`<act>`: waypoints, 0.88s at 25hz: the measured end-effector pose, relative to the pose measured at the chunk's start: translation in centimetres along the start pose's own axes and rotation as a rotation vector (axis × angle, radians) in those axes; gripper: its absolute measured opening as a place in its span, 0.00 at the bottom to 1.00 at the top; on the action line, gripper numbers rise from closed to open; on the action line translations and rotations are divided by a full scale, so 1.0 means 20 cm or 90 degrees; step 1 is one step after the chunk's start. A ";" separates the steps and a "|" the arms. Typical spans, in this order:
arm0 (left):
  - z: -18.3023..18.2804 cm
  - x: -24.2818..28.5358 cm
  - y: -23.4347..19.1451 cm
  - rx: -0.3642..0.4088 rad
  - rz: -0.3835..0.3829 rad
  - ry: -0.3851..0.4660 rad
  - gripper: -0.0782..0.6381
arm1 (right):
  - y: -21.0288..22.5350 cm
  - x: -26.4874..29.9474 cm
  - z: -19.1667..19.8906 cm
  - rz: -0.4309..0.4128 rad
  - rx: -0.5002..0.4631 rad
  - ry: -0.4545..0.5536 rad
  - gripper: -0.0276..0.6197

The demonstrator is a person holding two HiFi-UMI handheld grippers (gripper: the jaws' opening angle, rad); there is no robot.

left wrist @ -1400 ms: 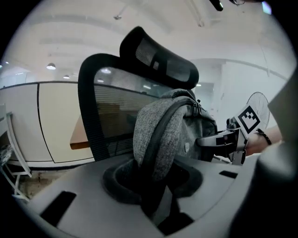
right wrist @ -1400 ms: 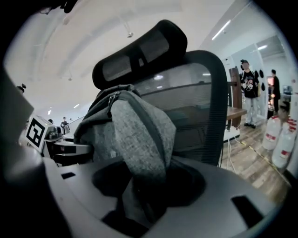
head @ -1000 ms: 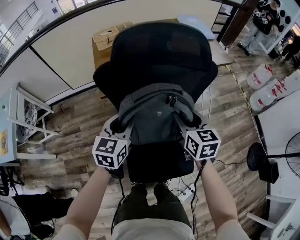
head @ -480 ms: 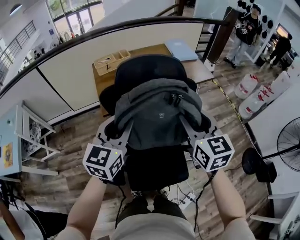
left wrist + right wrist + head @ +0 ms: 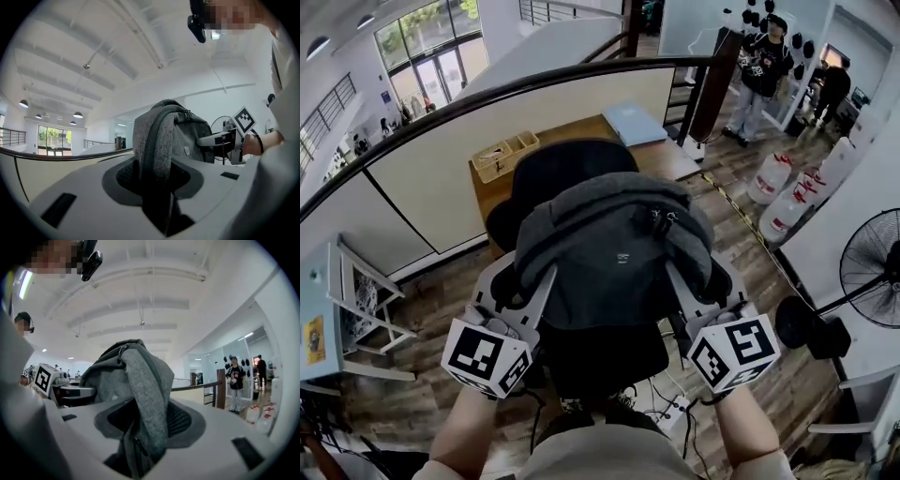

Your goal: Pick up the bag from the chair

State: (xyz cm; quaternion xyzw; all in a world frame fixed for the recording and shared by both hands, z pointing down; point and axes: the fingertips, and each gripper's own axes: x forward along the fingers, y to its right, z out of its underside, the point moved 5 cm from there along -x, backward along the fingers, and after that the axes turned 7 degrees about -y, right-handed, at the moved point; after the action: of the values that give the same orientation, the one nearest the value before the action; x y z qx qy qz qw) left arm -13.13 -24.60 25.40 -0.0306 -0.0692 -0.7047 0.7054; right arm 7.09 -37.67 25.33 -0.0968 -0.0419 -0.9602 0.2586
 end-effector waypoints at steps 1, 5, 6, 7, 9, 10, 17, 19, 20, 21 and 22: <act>0.00 -0.01 0.02 0.002 0.006 -0.002 0.28 | 0.00 -0.03 0.01 0.005 0.005 -0.002 0.35; 0.04 -0.04 0.11 0.006 0.027 -0.003 0.28 | 0.00 -0.13 0.09 0.015 0.025 -0.013 0.35; 0.06 -0.04 0.13 0.003 0.030 -0.007 0.28 | 0.01 -0.15 0.11 0.016 0.029 -0.019 0.35; 0.09 -0.05 0.14 -0.003 0.031 -0.013 0.28 | 0.00 -0.17 0.13 0.017 0.032 -0.026 0.35; 0.14 -0.06 0.16 -0.021 0.035 -0.031 0.28 | 0.00 -0.18 0.18 0.019 0.034 -0.043 0.34; 0.17 -0.06 0.16 -0.029 0.037 -0.039 0.28 | -0.01 -0.18 0.21 0.020 0.035 -0.053 0.34; 0.38 -0.06 0.20 -0.071 0.023 -0.088 0.28 | 0.00 -0.14 0.40 0.009 0.025 -0.099 0.34; 0.43 -0.07 0.23 -0.078 0.020 -0.105 0.28 | 0.00 -0.15 0.46 0.010 0.032 -0.114 0.34; 0.44 -0.07 0.24 -0.079 0.022 -0.110 0.28 | 0.00 -0.15 0.48 0.012 0.038 -0.120 0.34; 0.45 -0.08 0.25 -0.077 0.025 -0.113 0.27 | 0.00 -0.16 0.50 0.013 0.042 -0.123 0.34; 0.45 -0.07 0.25 -0.075 0.028 -0.114 0.27 | 0.00 -0.16 0.50 0.013 0.046 -0.124 0.34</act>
State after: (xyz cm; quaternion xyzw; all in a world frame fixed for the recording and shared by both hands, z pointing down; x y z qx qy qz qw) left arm -8.62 -21.82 34.38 -0.1362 -0.0895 -0.6863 0.7088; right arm 11.47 -34.86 34.53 -0.1810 -0.1001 -0.9414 0.2663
